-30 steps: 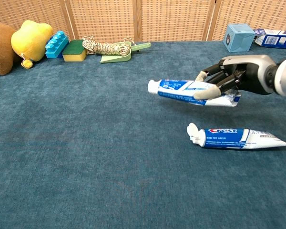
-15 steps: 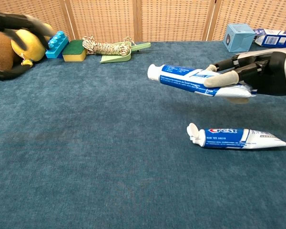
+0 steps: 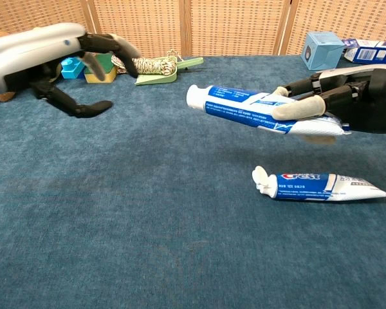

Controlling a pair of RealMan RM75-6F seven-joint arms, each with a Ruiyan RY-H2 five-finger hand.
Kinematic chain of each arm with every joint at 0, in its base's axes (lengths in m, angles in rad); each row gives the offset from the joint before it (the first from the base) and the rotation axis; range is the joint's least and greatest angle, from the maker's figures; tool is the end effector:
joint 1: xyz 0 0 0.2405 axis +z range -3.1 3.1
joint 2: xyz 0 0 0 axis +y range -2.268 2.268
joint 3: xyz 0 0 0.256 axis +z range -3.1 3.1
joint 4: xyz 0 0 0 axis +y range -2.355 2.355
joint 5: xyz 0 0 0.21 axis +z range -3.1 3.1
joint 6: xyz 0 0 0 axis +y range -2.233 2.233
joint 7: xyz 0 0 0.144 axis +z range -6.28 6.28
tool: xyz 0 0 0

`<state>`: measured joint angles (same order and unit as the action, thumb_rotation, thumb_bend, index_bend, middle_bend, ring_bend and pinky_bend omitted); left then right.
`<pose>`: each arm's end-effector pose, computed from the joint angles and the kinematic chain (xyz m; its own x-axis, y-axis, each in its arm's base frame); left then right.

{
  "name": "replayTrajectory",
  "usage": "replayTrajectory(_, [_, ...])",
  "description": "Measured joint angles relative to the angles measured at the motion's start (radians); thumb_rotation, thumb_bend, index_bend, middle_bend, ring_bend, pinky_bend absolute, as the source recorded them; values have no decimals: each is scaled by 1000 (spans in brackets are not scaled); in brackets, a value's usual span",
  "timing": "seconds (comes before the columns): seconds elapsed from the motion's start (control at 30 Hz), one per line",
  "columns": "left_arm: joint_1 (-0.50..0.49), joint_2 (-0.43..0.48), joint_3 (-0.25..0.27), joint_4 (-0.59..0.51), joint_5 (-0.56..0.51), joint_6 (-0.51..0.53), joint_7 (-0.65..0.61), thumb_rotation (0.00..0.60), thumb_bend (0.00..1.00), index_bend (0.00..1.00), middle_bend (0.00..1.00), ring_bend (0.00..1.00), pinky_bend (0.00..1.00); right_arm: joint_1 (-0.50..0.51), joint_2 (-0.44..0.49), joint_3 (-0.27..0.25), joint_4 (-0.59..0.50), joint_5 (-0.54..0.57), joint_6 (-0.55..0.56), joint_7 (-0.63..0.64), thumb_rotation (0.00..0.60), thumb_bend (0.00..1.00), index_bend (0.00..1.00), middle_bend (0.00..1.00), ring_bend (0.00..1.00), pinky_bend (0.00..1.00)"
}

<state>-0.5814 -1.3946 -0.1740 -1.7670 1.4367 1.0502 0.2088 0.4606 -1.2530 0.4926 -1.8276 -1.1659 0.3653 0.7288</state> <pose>-0.1226 0.2844 0.0287 0.3082 0.2203 0.9255 0.8393 -0.5210 -0.1555 -0.1476 -0.2984 0.0373 -0.5880 -0.6464 0.4862 -0.7773 0.2852 -0.5608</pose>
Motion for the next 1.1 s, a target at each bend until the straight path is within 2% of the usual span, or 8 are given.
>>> replayTrajectory(0.37, [-54, -36, -9, -10, -50, -36, 33, 600, 354, 262, 124, 78, 272, 29, -8, -40, -21, -44, 27, 27, 600, 449, 905, 697, 687, 825])
replayTrajectory(0.77, [-94, -43, 7, -27, -88, -65, 66, 600, 354, 254, 117, 75, 275, 94, -36, -76, -6, -19, 51, 28, 600, 450, 905, 697, 687, 825])
replayTrajectory(1.1, [-107, -53, 16, -21, -93, -54, 70, 600, 354, 330, 139, 76, 299, 118, -40, -98, -12, -4, 73, 32, 600, 449, 905, 697, 687, 825])
